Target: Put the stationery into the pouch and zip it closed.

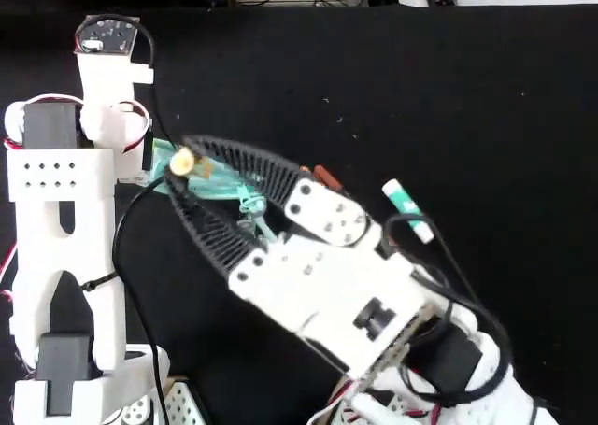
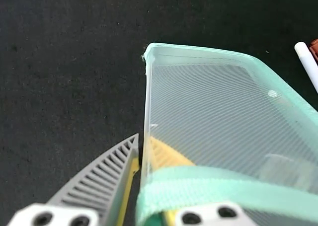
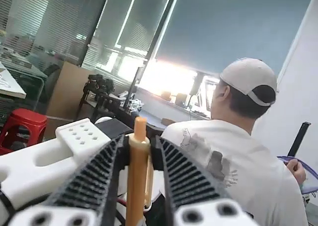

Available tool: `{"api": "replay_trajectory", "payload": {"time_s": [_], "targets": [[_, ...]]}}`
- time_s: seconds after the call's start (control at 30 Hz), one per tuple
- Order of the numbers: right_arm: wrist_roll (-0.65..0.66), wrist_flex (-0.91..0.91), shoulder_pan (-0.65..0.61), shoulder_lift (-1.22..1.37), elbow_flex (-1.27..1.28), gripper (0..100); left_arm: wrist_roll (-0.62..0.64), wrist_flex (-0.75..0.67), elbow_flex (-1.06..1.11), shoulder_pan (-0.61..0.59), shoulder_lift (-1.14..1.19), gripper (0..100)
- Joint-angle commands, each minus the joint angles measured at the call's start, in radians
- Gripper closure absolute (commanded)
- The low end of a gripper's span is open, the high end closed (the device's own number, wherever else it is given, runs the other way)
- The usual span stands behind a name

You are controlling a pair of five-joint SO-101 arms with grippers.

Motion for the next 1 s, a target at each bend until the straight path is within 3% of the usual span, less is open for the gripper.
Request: {"api": "replay_trajectory", "payload": {"time_s": [0.0,0.33,0.5,0.7,0.97], "targets": [[0.012,-0.025,-0.015,-0.010,0.025,98.6,0.005,0.008,0.007,-0.004,0.005,97],[0.014,-0.184,0.089,-0.018,0.295,98.6,0.005,0.008,0.007,-0.004,0.009,97],[0.015,-0.180,0.144,-0.016,0.398,98.6,0.005,0.008,0.007,-0.002,0.009,97],[0.006,0.026,0.133,-0.010,0.344,84.9,0.005,0.008,0.007,-0.001,0.011,97],[0.008,0.368,0.064,-0.010,0.048,84.3,0.006,0.008,0.007,-0.001,0.011,97]]}}
